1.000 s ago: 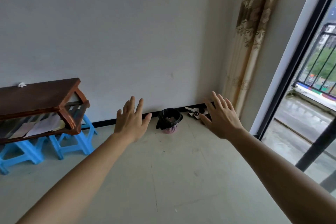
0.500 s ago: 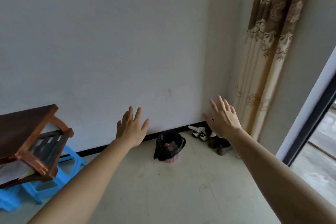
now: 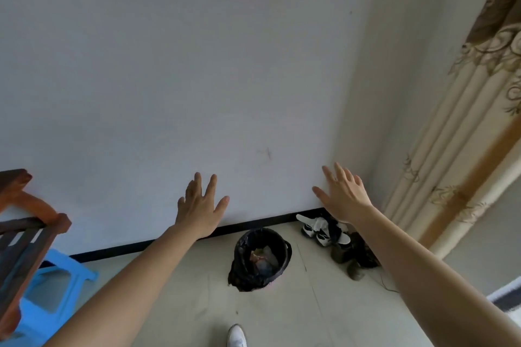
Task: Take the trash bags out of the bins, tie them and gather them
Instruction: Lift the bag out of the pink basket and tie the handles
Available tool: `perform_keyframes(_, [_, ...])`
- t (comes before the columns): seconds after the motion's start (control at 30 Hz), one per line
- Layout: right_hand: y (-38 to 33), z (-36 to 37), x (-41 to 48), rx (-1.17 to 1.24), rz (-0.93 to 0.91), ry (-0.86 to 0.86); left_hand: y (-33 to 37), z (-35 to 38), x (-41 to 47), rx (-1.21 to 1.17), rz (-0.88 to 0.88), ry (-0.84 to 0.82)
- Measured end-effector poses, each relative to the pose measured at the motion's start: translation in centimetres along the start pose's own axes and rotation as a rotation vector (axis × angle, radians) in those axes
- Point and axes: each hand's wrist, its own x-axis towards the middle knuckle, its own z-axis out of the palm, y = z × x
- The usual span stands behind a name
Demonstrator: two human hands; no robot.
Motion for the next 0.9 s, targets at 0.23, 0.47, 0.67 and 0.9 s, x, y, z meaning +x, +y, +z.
perform_keyframes(0.23, [-2.0, 8.3, 16.7, 0.047, 0.078, -0.198, -3.5, 5.1, 20.1, -0.081, -0.049, -0.211])
perform_keyframes(0.47, [-2.1, 21.9, 24.8, 0.183, 0.176, -0.422, -5.0, 17.9, 29.7, -0.375, -0.295, -0.42])
perform_keyframes(0.67, [-1.2, 43.4, 28.0, 0.54, 0.503, -0.656, -7.3, 38.7, 31.0, -0.545, -0.667, -0.568])
perform_keyframes(0.9, [1.2, 66.4, 26.7, 0.773, 0.848, -0.763, -10.5, 61.2, 28.7, -0.662, -1.157, -0.524])
